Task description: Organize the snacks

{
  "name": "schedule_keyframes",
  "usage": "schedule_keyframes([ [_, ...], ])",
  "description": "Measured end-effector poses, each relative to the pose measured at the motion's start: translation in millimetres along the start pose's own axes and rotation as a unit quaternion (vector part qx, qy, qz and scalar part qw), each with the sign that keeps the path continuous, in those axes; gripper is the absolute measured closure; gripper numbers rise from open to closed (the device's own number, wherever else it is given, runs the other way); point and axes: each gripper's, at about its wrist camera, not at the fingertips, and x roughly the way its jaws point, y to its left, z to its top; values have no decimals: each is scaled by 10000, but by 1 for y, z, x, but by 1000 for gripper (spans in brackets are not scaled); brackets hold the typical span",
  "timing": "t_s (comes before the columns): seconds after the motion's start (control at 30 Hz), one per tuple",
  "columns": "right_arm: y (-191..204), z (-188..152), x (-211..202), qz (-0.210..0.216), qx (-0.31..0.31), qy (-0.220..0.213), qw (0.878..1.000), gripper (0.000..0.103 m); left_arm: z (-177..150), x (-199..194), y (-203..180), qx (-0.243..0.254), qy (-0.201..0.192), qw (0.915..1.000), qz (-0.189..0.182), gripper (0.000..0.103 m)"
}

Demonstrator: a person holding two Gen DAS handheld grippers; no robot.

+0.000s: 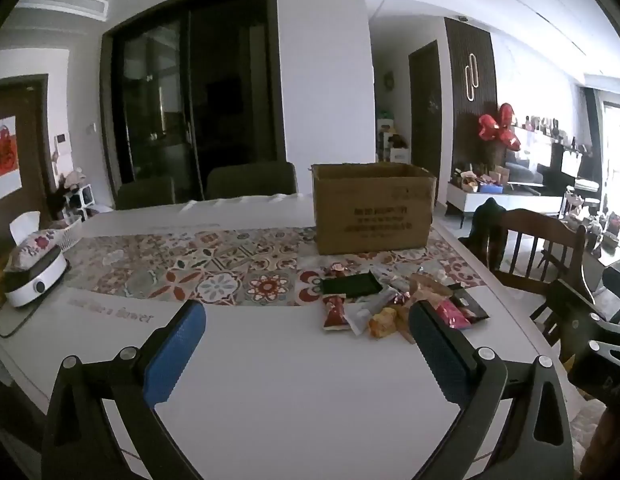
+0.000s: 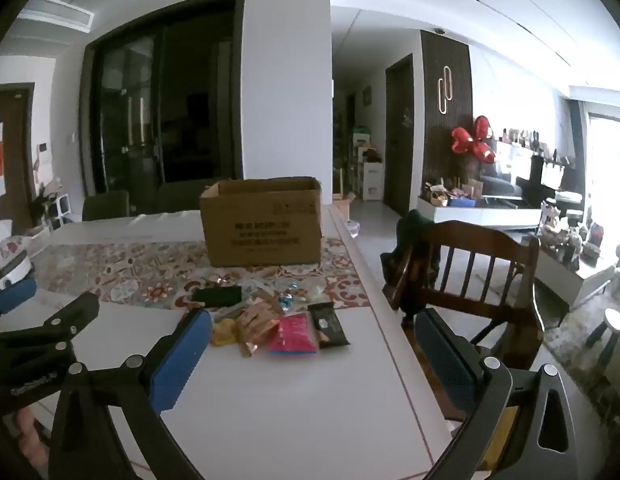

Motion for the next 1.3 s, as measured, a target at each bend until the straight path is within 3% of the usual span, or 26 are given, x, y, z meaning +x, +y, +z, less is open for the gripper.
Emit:
schedule_keyframes([
  [1.3,-1,-2,-2,40,73,-3,10000,1,1,-7,1,-91,-98,9998,-120,0],
])
